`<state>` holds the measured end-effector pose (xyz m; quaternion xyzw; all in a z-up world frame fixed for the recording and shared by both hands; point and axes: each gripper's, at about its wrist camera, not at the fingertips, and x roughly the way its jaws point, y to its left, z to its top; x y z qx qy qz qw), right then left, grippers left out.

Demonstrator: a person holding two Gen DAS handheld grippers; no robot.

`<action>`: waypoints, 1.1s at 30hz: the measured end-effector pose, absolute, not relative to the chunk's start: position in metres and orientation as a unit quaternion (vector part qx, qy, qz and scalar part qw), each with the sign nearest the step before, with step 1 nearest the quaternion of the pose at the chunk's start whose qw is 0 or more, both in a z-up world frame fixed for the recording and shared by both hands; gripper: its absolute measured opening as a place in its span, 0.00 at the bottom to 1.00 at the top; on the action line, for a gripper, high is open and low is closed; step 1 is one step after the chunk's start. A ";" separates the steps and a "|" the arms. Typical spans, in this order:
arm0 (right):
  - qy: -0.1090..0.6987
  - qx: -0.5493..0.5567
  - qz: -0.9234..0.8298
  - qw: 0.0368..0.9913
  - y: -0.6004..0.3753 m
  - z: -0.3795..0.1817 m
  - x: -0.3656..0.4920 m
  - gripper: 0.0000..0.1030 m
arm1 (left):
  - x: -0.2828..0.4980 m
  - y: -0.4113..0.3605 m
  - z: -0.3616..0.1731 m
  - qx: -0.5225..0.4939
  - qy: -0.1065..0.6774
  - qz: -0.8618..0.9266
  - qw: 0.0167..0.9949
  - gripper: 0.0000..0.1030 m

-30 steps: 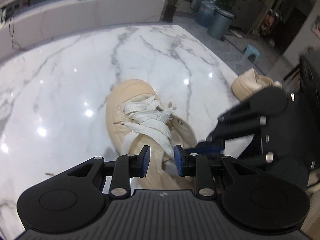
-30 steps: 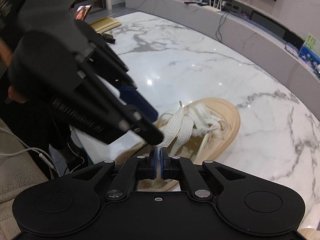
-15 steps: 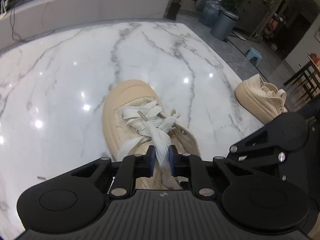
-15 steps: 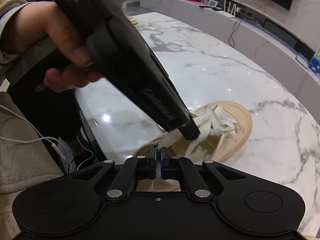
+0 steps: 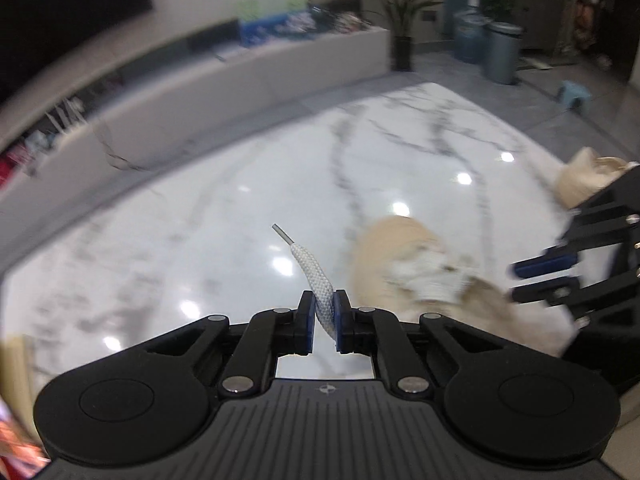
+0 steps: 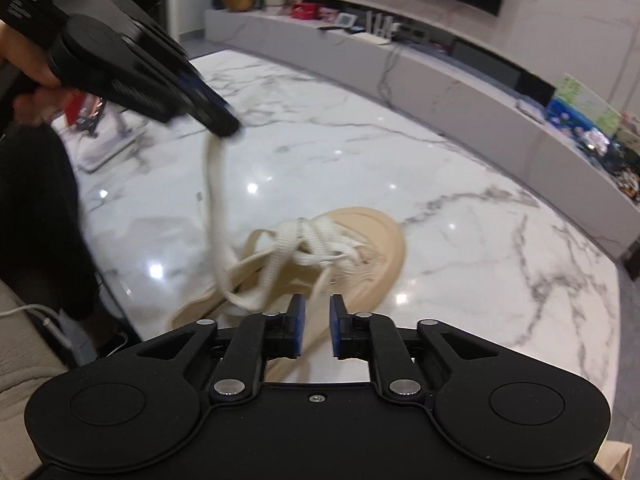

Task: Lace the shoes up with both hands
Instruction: 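Bring the lace tip in the left gripper to the next eyelet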

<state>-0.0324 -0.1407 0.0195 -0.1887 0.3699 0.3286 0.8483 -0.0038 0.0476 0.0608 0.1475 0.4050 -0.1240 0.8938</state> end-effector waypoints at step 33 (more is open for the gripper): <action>0.384 -0.174 0.341 0.840 -0.144 0.011 -0.019 0.03 | -0.035 -0.056 0.017 0.345 0.377 -0.320 0.798 0.09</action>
